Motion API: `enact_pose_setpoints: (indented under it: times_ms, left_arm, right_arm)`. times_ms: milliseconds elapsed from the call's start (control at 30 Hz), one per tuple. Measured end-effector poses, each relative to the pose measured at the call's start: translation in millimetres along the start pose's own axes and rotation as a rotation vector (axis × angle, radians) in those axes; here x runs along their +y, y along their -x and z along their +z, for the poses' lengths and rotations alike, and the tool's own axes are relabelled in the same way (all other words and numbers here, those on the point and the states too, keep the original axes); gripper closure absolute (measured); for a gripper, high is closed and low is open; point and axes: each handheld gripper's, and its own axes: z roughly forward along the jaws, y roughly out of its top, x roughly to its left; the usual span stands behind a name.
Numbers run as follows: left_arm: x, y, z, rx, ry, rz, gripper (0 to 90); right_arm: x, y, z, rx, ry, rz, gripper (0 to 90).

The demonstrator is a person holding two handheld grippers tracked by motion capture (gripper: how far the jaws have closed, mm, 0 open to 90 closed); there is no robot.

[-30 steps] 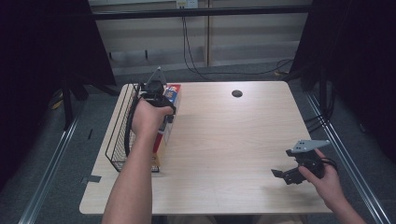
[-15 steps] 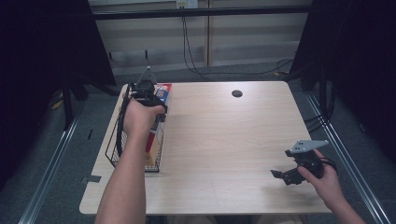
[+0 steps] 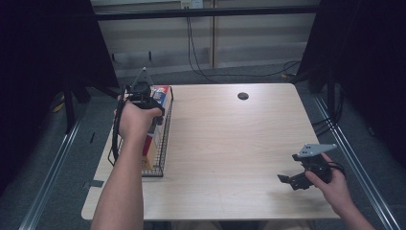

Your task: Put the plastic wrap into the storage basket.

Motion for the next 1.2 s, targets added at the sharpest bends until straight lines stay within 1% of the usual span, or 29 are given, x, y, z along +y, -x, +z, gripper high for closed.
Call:
enact_pose_setpoints:
  times_ms: [33,67,100,133,200,233,333,367,500,567,600,667,767,867,900,933,1000,1033,1067,1100,1133,1200]
  left_arm:
    - [0.1,-1.6,0.0,0.002,-0.001,0.005,44.1]
    - [-0.2,-2.0,0.3,0.0,0.0,-0.003,44.1]
    - [-0.2,-3.7,0.4,0.002,0.001,0.003,44.1]
    - [-0.3,-4.4,0.3,0.003,0.002,-0.003,44.1]
    - [-0.6,-6.9,0.5,0.004,0.004,0.004,44.1]
    - [-1.1,-6.9,0.8,0.005,0.003,-0.01,44.1]
    - [-1.5,-11.0,1.9,0.003,0.002,-0.009,44.2]
    - [-1.8,-11.2,2.4,0.007,0.002,-0.018,44.2]
    - [-1.9,-16.8,4.3,0.003,0.004,-0.03,44.1]
    - [-1.2,-19.2,4.9,0.007,0.0,-0.028,44.1]
    - [-1.0,-19.8,5.3,0.01,0.001,-0.035,44.1]
    - [-0.5,-22.8,6.7,0.019,0.004,-0.037,44.1]
    - [-0.2,-26.3,9.2,0.016,0.005,-0.049,44.1]
    - [0.0,-29.3,12.5,0.024,0.008,-0.059,44.1]
    - [0.1,-30.6,13.2,0.026,0.007,-0.054,44.1]
    - [0.2,-31.6,15.1,0.028,0.01,-0.062,44.1]
    - [0.4,-33.0,17.6,0.031,0.008,-0.06,44.1]
    - [0.5,-33.0,19.0,0.032,0.011,-0.07,44.1]
    - [0.6,-33.4,20.4,0.032,0.011,-0.071,44.1]
    - [1.0,-34.5,21.8,0.031,0.007,-0.063,44.1]
    - [1.1,-34.4,22.8,0.026,0.009,-0.074,44.2]
    - [1.6,-35.0,24.7,0.033,0.009,-0.063,44.1]
  right_arm:
    - [0.0,0.0,0.0,-0.003,-0.001,-0.001,2.6]
    - [0.1,0.2,0.1,-0.002,-0.001,-0.002,2.6]
    - [0.1,0.1,0.2,-0.004,-0.001,-0.001,2.6]
    - [0.1,-0.1,0.4,0.0,0.0,0.001,2.6]
    - [0.0,-0.3,0.0,-0.005,-0.005,0.002,2.6]
    - [-0.1,0.0,0.6,0.0,-0.002,-0.004,2.6]
    - [0.0,-0.2,1.0,0.001,-0.002,-0.008,2.6]
    - [0.0,-0.4,1.1,0.001,-0.002,-0.007,2.6]
    - [0.1,-0.2,1.2,-0.003,0.0,-0.007,2.6]
    - [0.1,0.2,0.9,-0.002,0.002,-0.007,2.6]
    - [0.0,-0.1,0.6,-0.004,-0.001,0.001,2.6]
    - [-0.2,-0.1,0.5,-0.006,-0.001,0.001,2.6]
    - [-0.7,0.2,0.7,-0.007,-0.001,-0.003,2.6]
    - [-0.8,0.2,0.9,-0.002,0.001,-0.002,2.6]
    - [-0.8,0.2,1.4,0.001,0.001,-0.003,2.6]
    - [-0.8,0.1,1.5,0.001,0.0,-0.003,2.6]
    - [-0.6,-0.1,1.9,0.0,-0.004,0.002,2.6]
    - [-0.3,-0.1,1.9,-0.002,-0.005,0.002,2.6]
    - [-0.2,-0.2,1.7,-0.005,-0.008,0.001,2.6]
    - [-0.2,-0.2,1.7,-0.005,-0.008,0.001,2.6]
    - [-0.4,-0.1,1.9,-0.001,-0.005,0.001,2.6]
    - [-0.7,0.4,2.0,-0.001,-0.002,-0.003,2.6]
